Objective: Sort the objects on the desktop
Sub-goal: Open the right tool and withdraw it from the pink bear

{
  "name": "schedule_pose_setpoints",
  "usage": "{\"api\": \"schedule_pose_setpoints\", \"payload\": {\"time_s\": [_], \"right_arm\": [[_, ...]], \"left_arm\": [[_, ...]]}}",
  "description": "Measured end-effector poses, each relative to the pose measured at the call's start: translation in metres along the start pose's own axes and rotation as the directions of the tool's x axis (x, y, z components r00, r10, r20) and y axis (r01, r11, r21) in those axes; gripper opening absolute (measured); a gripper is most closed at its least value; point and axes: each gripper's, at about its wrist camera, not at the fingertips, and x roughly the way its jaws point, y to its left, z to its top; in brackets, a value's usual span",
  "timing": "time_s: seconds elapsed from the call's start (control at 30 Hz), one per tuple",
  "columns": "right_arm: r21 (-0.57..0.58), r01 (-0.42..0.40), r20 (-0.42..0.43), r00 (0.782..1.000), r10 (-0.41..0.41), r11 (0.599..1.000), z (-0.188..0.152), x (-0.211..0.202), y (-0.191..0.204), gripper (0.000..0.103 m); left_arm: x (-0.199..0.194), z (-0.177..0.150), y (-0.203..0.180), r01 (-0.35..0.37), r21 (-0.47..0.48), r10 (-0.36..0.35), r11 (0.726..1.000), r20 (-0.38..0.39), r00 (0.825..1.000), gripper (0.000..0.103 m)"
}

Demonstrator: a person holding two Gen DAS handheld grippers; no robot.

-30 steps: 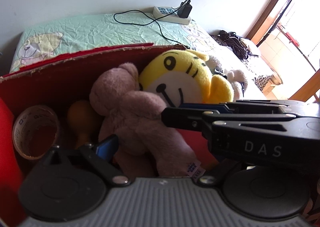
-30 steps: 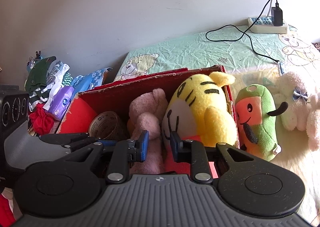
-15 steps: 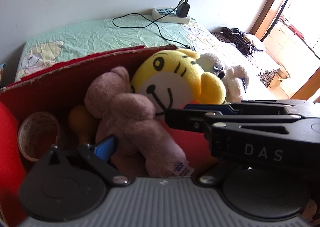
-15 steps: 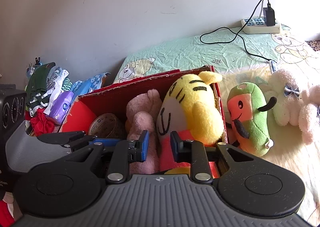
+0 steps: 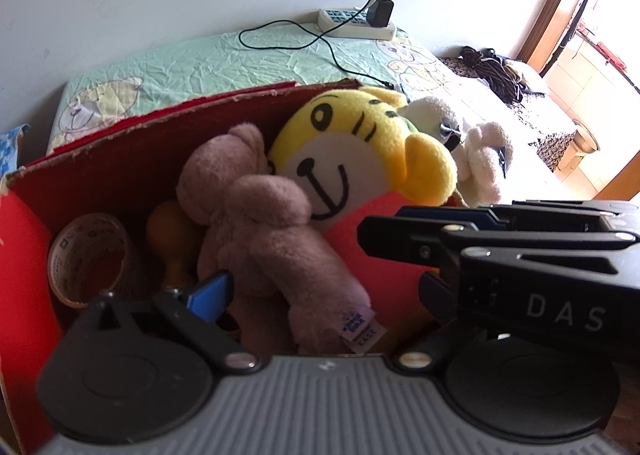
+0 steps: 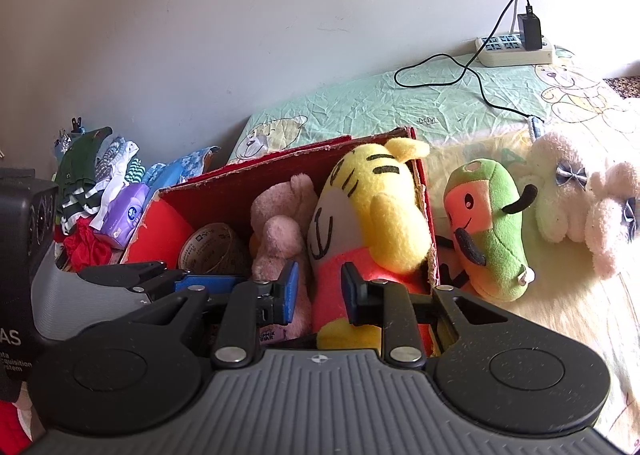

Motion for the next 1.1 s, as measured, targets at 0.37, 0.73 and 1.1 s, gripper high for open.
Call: {"api": "schedule_pose_setpoints", "payload": {"time_s": [0.37,0.73,1.1], "right_arm": [[-0.006,0.014,0.026,1.0,-0.014,1.0,-0.004,-0.007,0.0,0.026],[0.012,0.025,0.049,0.998,-0.026,1.0,-0.006,-0.015,-0.001,0.027],[0.002,0.022,0.053,0.998,-0.022,1.0,-0.008,-0.019,-0.003,0.027]], "left_arm": [[-0.007,-0.004,-0.008,-0.049,-0.001,0.049,0.999,-0.005,0.999,0.099],[-0.017,-0.005,-0.012,-0.083,-0.02,0.083,0.996,-0.001,0.997,0.099],[-0.018,-0.007,-0.015,-0.132,-0.04,0.131,0.99,-0.015,0.991,0.099]]}}
